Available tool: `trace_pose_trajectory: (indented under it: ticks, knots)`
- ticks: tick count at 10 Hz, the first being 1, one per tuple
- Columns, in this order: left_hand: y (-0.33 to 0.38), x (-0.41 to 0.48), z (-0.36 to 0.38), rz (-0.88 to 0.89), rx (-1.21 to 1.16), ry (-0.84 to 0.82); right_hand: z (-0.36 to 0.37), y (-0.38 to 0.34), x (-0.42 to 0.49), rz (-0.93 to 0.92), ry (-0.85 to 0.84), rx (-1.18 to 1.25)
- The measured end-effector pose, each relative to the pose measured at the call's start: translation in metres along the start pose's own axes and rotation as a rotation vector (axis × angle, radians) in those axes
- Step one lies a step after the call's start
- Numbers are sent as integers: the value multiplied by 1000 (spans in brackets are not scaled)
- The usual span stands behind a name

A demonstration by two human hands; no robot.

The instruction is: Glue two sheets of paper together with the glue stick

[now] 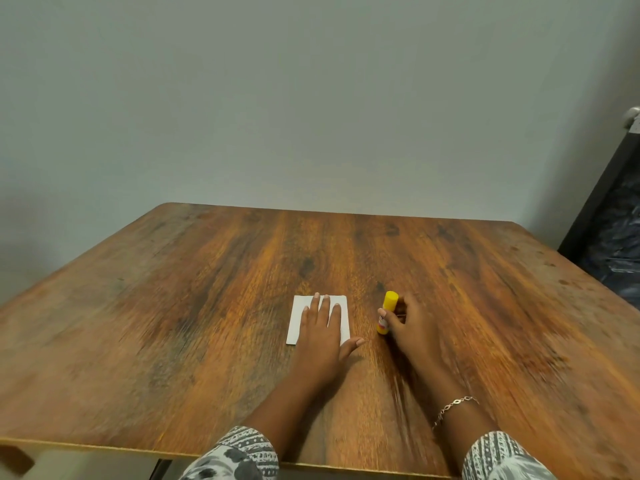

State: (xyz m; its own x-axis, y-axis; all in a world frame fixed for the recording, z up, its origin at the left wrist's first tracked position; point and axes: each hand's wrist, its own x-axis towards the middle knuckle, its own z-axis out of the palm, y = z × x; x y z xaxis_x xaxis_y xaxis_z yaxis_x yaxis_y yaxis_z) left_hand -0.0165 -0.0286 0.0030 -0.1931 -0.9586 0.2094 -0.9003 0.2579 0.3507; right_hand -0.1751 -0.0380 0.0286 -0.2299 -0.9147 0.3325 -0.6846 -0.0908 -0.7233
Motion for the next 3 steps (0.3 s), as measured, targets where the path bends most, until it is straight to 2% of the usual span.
trace_pose_trajectory:
  ticks: [1, 3]
  knots:
    - [-3, 0, -3, 1, 15, 1, -3, -4, -2, 11, -8, -11]
    - [-9, 3, -7, -12, 54, -33, -9, -3, -3, 53, -143, -56]
